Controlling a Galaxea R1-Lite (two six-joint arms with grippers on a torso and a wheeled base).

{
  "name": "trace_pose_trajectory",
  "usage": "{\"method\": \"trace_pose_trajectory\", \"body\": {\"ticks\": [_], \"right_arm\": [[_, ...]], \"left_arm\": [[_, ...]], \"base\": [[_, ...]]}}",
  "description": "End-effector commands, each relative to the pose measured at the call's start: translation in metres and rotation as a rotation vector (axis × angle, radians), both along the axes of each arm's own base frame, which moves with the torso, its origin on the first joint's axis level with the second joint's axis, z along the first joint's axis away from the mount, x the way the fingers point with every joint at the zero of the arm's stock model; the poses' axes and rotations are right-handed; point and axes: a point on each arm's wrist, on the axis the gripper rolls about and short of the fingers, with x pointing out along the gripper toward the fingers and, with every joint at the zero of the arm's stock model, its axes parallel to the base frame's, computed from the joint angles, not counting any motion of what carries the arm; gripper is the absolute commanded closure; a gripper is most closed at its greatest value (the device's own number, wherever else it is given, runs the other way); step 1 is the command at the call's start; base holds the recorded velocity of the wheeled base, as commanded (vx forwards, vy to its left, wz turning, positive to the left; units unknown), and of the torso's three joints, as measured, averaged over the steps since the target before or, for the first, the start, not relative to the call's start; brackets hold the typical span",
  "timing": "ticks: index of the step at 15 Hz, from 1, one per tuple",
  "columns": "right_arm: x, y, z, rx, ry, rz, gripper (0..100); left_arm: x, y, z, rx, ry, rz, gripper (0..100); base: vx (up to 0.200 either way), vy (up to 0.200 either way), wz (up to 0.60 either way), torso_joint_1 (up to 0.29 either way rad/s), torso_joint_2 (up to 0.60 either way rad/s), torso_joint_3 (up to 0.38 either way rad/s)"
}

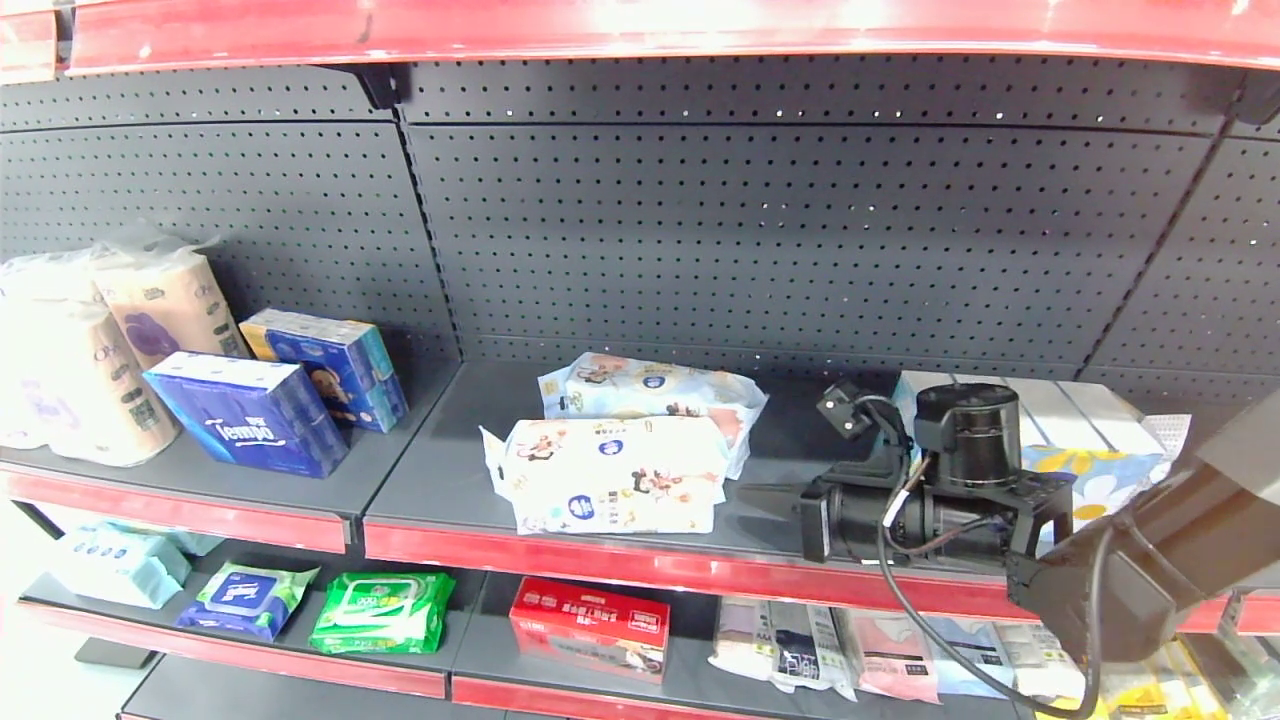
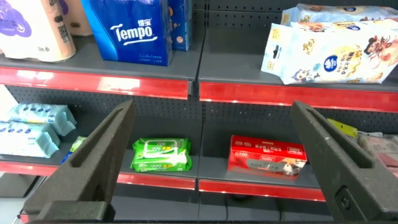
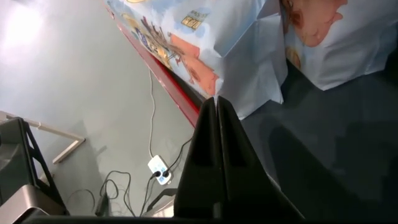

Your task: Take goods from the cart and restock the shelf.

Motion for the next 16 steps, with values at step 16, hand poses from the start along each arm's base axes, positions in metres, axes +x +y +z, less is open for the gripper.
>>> {"method": "trace_pose_trajectory", "body": {"ticks": [16], "right_arm": [[-0.159, -0.129, 0.144, -0.466, -0.357, -0.854, 100]], "left_arm": [[0.0, 0.0, 0.0, 0.0, -0.001, 0.0, 0]], "base": [[0.0, 0.0, 0.0, 0.0, 0.0, 0.0]]}}
